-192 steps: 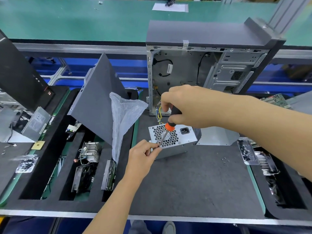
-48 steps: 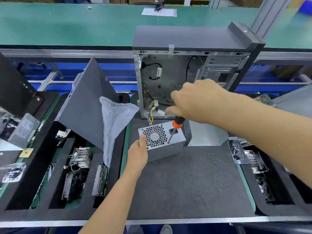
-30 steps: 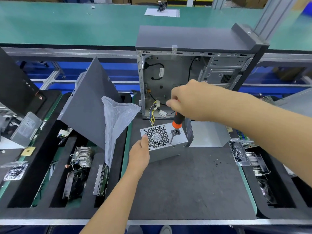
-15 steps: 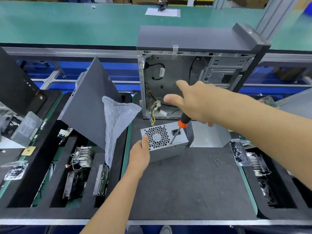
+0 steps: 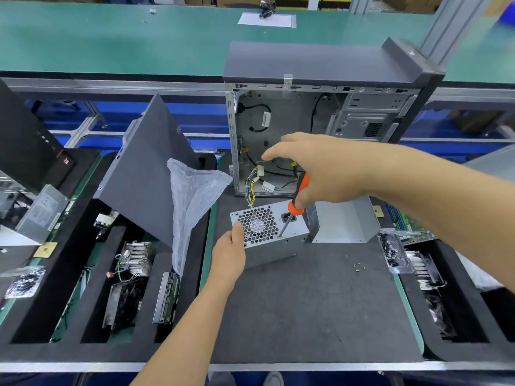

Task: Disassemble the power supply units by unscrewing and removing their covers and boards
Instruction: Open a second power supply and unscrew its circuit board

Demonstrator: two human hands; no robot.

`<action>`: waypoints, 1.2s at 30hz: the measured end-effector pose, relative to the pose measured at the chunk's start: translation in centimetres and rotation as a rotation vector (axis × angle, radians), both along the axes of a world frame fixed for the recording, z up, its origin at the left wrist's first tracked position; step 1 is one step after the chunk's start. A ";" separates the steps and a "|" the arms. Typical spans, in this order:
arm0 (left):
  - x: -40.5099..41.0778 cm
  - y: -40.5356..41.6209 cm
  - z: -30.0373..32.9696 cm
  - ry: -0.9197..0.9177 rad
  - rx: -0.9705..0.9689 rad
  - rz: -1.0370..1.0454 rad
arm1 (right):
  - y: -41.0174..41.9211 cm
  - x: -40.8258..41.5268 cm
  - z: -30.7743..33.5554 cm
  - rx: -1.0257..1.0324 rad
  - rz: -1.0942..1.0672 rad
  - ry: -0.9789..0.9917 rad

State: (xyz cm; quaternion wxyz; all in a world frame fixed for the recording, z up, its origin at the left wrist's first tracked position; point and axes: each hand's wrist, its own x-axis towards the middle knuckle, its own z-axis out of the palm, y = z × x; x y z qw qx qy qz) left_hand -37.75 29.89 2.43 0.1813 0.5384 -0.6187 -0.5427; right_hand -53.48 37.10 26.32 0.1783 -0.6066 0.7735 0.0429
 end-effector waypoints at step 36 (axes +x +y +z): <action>-0.3 2.9 0.8 0.057 -0.901 -0.187 | 2.1 0.2 -0.8 -0.080 0.030 0.028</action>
